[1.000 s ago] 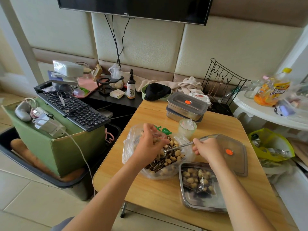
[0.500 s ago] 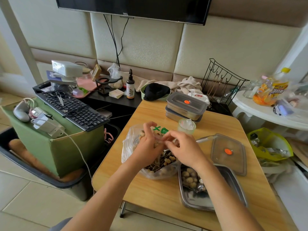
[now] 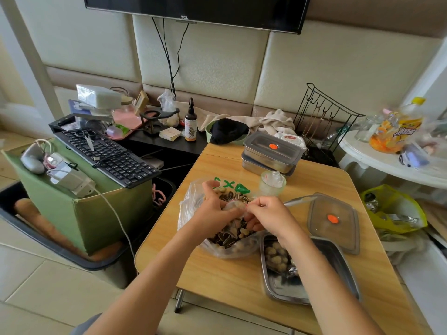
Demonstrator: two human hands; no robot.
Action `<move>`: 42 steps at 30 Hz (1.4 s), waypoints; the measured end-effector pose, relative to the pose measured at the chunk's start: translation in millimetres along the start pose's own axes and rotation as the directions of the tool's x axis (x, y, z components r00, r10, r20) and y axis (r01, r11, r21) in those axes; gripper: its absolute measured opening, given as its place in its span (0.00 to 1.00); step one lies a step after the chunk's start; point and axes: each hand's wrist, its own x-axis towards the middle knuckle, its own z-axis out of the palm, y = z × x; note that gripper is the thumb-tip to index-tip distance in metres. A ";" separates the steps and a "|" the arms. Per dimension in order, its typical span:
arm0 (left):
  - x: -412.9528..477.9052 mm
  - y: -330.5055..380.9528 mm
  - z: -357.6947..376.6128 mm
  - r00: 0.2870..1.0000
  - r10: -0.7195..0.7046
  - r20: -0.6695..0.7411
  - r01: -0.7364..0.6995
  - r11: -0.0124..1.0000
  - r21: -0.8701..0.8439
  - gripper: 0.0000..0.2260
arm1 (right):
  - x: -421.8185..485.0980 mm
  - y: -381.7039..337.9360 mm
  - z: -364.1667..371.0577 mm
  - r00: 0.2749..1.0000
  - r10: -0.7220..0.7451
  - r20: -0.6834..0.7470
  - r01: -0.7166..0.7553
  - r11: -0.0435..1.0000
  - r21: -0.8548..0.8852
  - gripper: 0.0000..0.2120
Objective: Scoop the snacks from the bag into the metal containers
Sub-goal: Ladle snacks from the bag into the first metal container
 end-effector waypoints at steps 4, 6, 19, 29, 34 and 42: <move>-0.8 2.0 0.0 0.999 0.023 -0.026 -0.021 0.998 0.064 0.37 | -0.9 -1.7 0.3 0.999 -0.039 -0.015 0.040 0.998 0.054 0.06; -1.8 2.6 0.5 0.999 0.034 -0.024 -0.032 0.998 0.057 0.38 | -2.5 -3.7 -0.5 0.997 -0.068 -0.020 0.069 0.996 0.055 0.05; -1.2 8.6 -5.1 0.979 0.186 -0.086 -0.192 0.979 -0.074 0.24 | -3.9 -6.1 -15.5 0.607 -0.793 -0.055 0.664 0.544 -0.512 0.05; -2.2 9.0 -4.5 0.981 0.190 -0.040 -0.191 0.981 -0.036 0.24 | -1.2 -3.2 -14.8 0.538 -0.833 -0.130 0.638 0.503 -0.583 0.05; -1.9 6.7 -3.1 0.986 0.164 -0.026 -0.165 0.986 -0.020 0.22 | -0.3 -1.1 -16.5 0.606 -0.779 -0.160 0.640 0.597 -0.484 0.06; -6.6 15.6 -2.0 0.995 0.098 -0.019 -0.099 0.963 -0.251 0.10 | -8.0 -7.6 -17.5 0.731 -0.663 -0.160 0.616 0.742 -0.264 0.06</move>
